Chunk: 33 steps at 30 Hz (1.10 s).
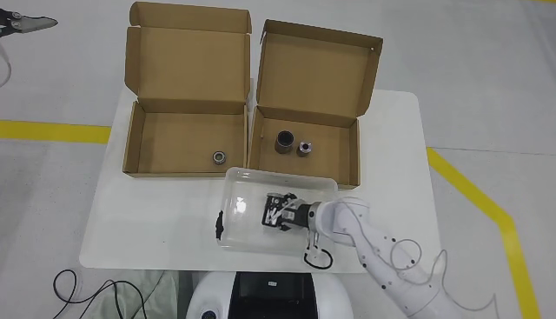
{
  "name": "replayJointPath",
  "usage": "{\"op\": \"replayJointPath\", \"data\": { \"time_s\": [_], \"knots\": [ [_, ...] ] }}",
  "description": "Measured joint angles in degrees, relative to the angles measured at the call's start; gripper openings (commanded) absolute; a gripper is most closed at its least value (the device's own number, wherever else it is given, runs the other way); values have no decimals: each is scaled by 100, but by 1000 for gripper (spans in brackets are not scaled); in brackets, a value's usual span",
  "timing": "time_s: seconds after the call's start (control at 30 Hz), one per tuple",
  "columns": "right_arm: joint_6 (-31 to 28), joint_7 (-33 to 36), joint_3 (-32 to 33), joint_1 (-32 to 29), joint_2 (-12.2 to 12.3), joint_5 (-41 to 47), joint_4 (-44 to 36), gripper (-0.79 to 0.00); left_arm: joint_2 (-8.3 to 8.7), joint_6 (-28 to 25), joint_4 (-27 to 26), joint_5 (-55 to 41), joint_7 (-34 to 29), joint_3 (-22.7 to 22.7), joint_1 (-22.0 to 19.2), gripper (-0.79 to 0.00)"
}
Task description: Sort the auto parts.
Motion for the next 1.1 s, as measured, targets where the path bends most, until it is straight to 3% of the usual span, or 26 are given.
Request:
{"op": "replayJointPath", "data": {
  "time_s": [0.07, 0.2, 1.1],
  "knots": [
    [10, 5, -34, 19, -2, -56, 2, -505, 0, 0, 0, 0, 0, 0, 0, 0],
    [66, 6, -97, 43, -6, -171, -20, -785, 0, 0, 0, 0, 0, 0, 0, 0],
    [118, 38, -115, 48, 0, -239, -70, -785, 0, 0, 0, 0, 0, 0, 0, 0]
  ]
}}
